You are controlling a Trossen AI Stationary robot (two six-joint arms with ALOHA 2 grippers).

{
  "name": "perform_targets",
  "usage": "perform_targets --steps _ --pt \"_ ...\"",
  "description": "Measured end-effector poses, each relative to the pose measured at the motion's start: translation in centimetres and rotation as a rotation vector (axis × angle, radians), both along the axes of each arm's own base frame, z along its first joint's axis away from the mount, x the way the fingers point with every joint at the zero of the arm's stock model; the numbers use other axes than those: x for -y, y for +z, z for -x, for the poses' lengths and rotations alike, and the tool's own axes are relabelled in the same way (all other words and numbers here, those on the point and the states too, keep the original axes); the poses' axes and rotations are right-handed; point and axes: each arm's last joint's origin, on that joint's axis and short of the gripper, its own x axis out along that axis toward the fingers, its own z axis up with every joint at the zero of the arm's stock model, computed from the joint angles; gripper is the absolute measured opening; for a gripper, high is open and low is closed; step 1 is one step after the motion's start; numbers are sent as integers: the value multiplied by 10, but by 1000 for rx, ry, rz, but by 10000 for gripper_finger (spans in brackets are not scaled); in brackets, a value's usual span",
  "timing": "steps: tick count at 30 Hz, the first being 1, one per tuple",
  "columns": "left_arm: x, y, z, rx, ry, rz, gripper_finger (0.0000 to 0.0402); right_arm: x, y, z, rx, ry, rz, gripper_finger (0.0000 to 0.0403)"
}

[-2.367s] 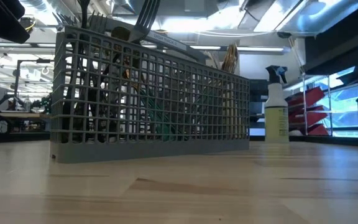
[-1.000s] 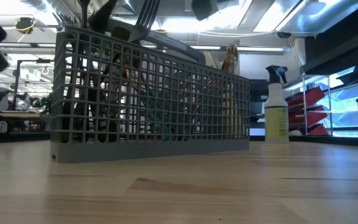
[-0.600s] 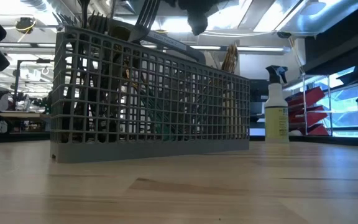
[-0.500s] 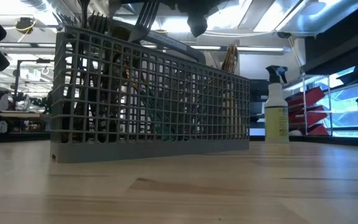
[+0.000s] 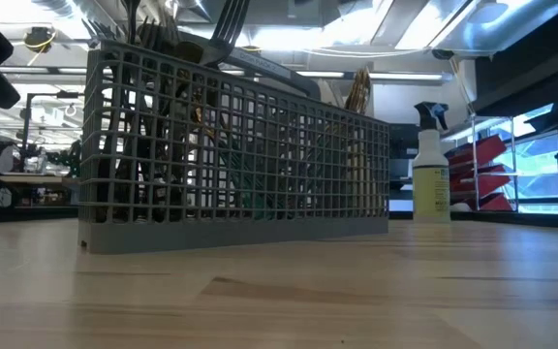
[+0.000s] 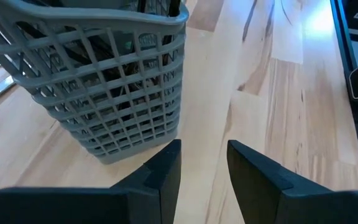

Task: Sort silverware
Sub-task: Put the table knife into the silverware tray

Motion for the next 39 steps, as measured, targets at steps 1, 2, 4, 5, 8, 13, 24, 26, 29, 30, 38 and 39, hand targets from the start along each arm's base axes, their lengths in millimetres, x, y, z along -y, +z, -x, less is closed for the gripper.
perform_targets --steps 1,2,4,5,8,13,24,26,29,30,38,39 --pt "0 0 0 2 1 -2 115 -2 7 5 28 -1 -46 44" --pt "0 0 0 5 3 -4 115 -4 12 9 53 -11 -96 41" --pt "0 0 0 9 6 -7 115 -7 19 15 102 -26 -223 36" --pt "0 0 0 11 7 -9 115 -8 21 16 131 -20 -316 33" --pt "-1 0 0 13 2 -23 115 -8 19 16 211 2 -665 21" --pt "-9 -3 4 -13 87 -16 115 -18 3 26 288 -157 -1089 3" --pt "-45 -12 11 -58 411 -3 115 -42 -19 54 272 -305 -1384 0" --pt "-54 -18 8 -65 437 -17 115 -44 -20 55 298 -311 -1446 0" --pt "-65 -36 2 -58 472 2 115 -45 -13 58 283 -283 -1611 0" --pt "-68 -42 -1 -63 478 7 115 -44 -10 60 257 -278 -1663 0" --pt "-79 -73 -18 -10 518 36 115 -24 -24 98 92 -449 -1834 0" --pt "-78 -75 -21 0 511 41 115 -22 -29 105 64 -467 -1857 0"
